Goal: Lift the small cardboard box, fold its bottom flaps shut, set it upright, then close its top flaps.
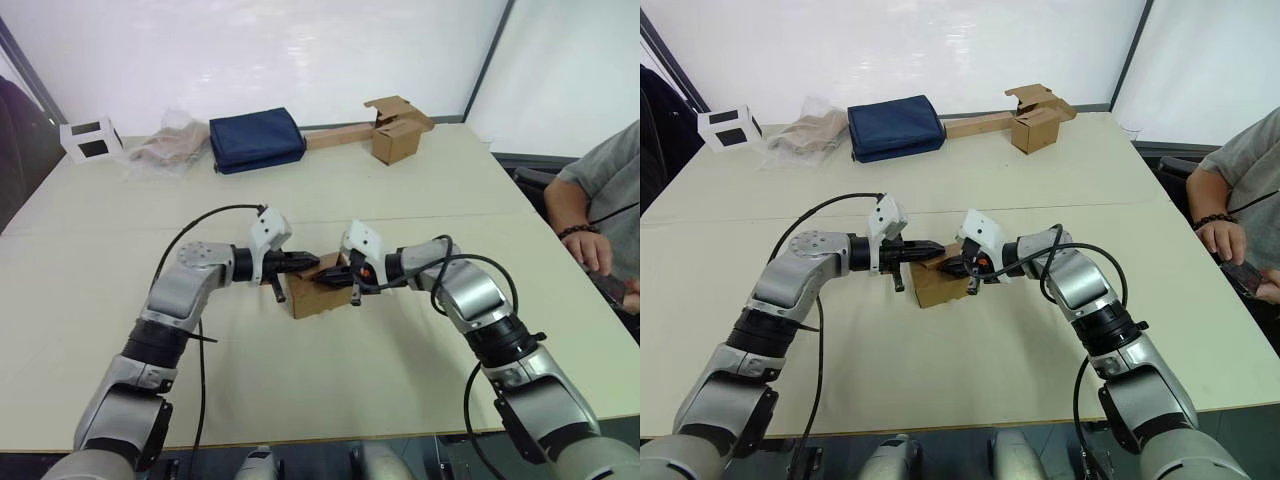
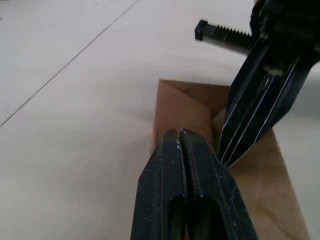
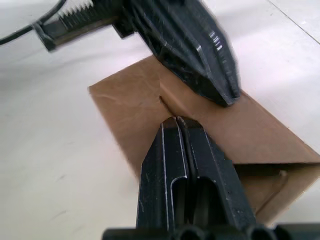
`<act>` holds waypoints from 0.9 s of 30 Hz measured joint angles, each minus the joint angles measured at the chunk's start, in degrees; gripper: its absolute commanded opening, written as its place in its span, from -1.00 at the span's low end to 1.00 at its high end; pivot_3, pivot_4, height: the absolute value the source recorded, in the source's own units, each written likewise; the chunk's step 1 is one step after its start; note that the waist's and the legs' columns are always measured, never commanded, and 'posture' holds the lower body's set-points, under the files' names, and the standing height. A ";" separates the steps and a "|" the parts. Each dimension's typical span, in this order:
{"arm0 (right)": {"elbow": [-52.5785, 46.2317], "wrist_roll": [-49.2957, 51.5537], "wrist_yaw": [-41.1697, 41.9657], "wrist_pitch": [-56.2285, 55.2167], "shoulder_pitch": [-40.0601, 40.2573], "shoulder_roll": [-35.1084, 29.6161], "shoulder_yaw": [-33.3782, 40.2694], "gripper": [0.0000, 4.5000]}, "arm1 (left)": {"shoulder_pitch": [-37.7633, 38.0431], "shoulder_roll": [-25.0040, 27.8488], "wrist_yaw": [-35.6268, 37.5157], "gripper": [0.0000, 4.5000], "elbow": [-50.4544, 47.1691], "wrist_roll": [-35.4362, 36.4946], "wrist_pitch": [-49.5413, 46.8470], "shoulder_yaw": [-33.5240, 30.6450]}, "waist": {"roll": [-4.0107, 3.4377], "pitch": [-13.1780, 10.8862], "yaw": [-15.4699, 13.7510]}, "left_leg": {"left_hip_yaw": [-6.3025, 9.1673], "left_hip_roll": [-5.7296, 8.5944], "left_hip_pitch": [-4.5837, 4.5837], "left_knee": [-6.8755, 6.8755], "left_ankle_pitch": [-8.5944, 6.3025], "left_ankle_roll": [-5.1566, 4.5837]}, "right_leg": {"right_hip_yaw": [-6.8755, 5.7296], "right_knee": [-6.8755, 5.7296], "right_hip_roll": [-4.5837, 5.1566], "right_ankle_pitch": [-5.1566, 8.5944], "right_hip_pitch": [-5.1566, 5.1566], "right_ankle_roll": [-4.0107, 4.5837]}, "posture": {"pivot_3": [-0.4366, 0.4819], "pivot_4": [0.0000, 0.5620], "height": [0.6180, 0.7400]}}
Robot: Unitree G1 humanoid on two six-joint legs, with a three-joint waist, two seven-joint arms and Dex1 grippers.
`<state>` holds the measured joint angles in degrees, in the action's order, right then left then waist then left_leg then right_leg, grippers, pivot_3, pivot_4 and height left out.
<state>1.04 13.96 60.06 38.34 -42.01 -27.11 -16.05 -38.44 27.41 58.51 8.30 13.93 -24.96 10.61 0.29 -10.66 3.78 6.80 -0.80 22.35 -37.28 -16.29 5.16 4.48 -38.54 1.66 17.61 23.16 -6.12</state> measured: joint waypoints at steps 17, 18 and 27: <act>-4.72 8.24 -8.93 5.46 2.43 2.66 9.46 -1.00 | 1.31 0.81 -1.41 -0.97 -8.76 5.86 -8.45 -3.73 | -0.01 0.00 0.17 | 0.00 -0.01 0.02 0.03 0.00 -0.01 | 0.01 -0.02 -0.02 0.00 0.04 0.00 | -0.05 -0.47 1.00; -4.26 7.88 -9.18 4.75 2.52 2.93 9.17 -1.00 | 1.57 0.84 -1.58 -0.97 -9.57 6.21 -8.82 -3.74 | -0.01 0.00 0.16 | -0.01 -0.01 0.02 0.02 0.00 -0.01 | 0.01 -0.02 -0.02 0.00 0.04 0.00 | -0.05 -0.47 1.00; 1.99 1.33 -10.22 -3.67 4.87 3.07 3.17 -1.00 | 6.45 1.83 -3.68 -0.97 -10.25 5.13 -9.61 -2.31 | 0.02 0.03 0.10 | 0.00 -0.01 -0.05 0.00 0.00 0.00 | 0.00 -0.02 -0.02 0.00 -0.06 0.00 | -0.05 -0.47 1.00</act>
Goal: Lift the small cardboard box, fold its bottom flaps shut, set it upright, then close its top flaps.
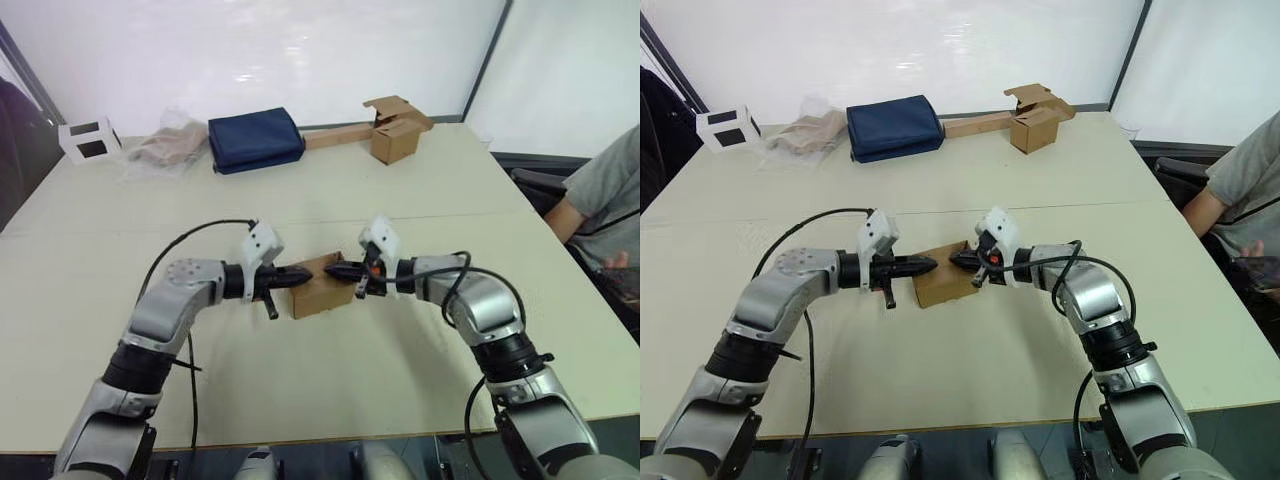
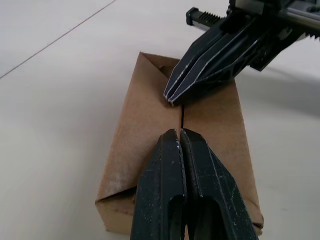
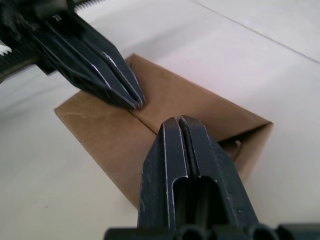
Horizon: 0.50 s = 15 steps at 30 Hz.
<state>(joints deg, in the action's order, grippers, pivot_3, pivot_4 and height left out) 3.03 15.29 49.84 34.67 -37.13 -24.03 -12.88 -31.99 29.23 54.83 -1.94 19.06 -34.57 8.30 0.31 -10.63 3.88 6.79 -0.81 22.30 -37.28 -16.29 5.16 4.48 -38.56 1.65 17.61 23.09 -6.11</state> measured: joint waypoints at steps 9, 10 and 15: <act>-4.67 7.53 -1.88 9.19 -1.09 1.26 6.97 -1.00 | 0.35 -2.26 -1.47 -0.97 -0.94 2.91 1.32 -3.49 | -0.02 -0.01 -0.09 | 0.00 0.00 0.07 0.01 0.00 0.00 | 0.00 0.01 0.02 0.00 0.07 0.00 | -0.05 -0.47 1.00; -6.27 8.49 -2.21 10.45 -1.57 0.80 7.87 -1.00 | 0.33 -2.66 -2.13 -0.97 -1.45 3.15 1.61 -3.96 | -0.02 -0.02 -0.10 | 0.00 0.00 0.07 0.02 0.00 0.00 | 0.00 0.01 0.02 0.00 0.07 0.00 | -0.05 -0.47 1.00; -14.45 12.31 -2.19 15.12 -1.14 -4.61 11.62 -1.00 | 0.29 -1.57 -3.70 -0.97 -4.37 6.05 -0.30 -7.48 | -0.02 -0.02 -0.28 | 0.00 0.00 0.07 0.03 0.00 0.00 | 0.00 0.03 0.01 0.00 0.07 0.00 | -0.05 -0.47 1.00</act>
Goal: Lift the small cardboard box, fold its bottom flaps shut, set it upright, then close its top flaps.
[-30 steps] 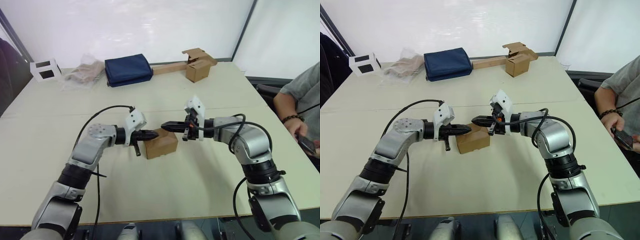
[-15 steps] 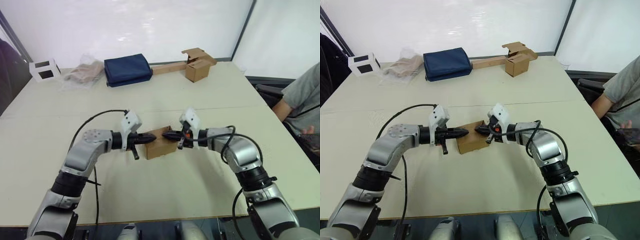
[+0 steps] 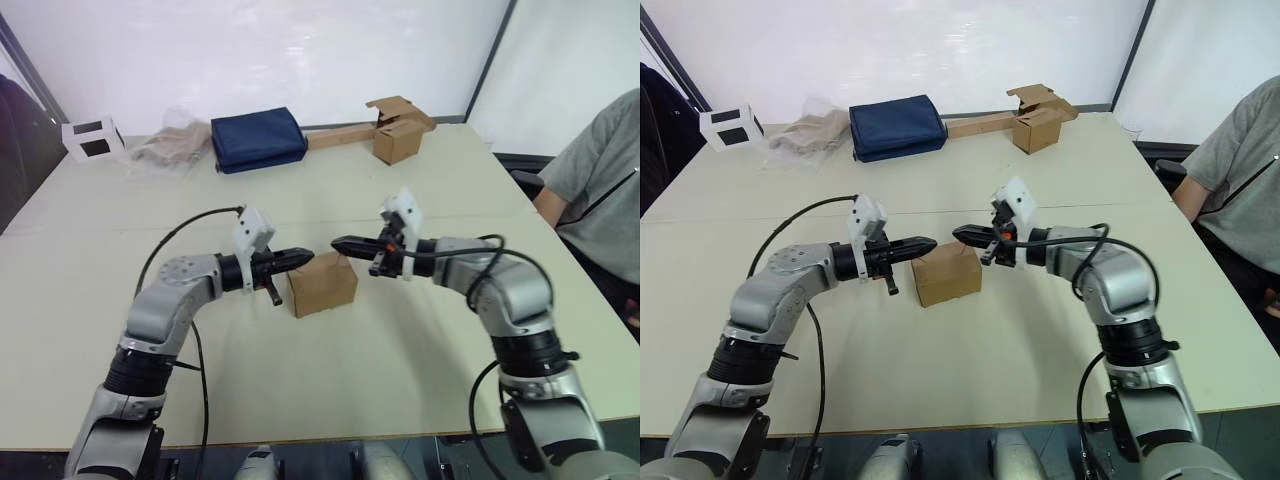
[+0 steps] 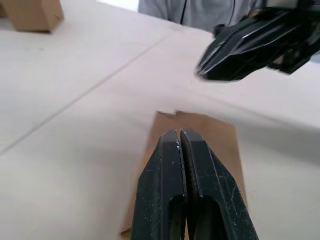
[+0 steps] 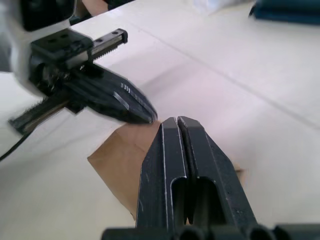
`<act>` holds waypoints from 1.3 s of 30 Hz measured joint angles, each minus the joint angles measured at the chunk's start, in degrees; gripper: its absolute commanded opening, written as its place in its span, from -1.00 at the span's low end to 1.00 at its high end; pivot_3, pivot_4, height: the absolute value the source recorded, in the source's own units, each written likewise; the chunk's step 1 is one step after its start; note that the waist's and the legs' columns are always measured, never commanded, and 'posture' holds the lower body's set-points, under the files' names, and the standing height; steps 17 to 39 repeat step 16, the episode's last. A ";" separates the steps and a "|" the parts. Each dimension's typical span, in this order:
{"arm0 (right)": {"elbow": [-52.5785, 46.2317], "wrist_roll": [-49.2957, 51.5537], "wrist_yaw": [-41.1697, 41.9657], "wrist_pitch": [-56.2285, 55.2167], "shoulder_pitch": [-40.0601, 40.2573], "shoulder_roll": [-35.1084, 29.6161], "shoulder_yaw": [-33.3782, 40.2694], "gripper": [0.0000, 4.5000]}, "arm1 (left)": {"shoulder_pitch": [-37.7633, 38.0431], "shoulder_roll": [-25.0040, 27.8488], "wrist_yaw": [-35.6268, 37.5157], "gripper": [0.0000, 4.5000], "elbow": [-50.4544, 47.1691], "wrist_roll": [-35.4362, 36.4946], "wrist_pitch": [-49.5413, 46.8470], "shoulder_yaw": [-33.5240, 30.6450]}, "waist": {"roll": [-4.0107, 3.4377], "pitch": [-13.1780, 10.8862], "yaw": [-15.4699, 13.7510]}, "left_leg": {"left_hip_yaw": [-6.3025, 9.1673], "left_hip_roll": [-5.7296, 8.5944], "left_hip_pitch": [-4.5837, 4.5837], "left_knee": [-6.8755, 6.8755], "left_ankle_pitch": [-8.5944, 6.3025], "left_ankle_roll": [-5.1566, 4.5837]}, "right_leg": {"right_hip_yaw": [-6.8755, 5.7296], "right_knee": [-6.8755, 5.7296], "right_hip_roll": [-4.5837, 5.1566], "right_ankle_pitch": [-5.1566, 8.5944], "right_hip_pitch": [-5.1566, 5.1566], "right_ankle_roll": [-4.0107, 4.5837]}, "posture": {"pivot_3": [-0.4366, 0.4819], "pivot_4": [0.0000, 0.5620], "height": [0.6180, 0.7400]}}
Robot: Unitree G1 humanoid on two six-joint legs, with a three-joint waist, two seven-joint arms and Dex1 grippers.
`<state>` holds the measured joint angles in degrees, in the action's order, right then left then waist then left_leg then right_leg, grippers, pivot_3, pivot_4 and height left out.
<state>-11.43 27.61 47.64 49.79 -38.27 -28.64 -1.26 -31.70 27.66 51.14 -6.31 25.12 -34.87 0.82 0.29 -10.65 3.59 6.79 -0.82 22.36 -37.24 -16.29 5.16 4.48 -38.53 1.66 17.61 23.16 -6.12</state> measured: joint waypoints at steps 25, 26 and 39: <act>-16.62 7.85 9.15 4.89 19.59 -28.47 14.19 -1.00 | 20.17 22.80 8.71 -0.97 -13.06 9.52 -4.89 -16.43 | 0.02 -0.05 -0.92 | -0.09 -0.04 -0.06 0.10 -0.06 -0.11 | 0.02 0.26 -0.01 0.01 -0.12 0.00 | -0.05 -0.47 1.00; -16.62 7.85 9.15 4.89 19.59 -28.47 14.19 -1.00 | 20.17 22.80 8.71 -0.97 -13.06 9.52 -4.89 -16.43 | 0.02 -0.05 -0.92 | -0.09 -0.04 -0.06 0.10 -0.06 -0.11 | 0.02 0.26 -0.01 0.01 -0.12 0.00 | -0.05 -0.47 1.00; -16.62 7.85 9.15 4.89 19.59 -28.47 14.19 -1.00 | 20.17 22.80 8.71 -0.97 -13.06 9.52 -4.89 -16.43 | 0.02 -0.05 -0.92 | -0.09 -0.04 -0.06 0.10 -0.06 -0.11 | 0.02 0.26 -0.01 0.01 -0.12 0.00 | -0.05 -0.47 1.00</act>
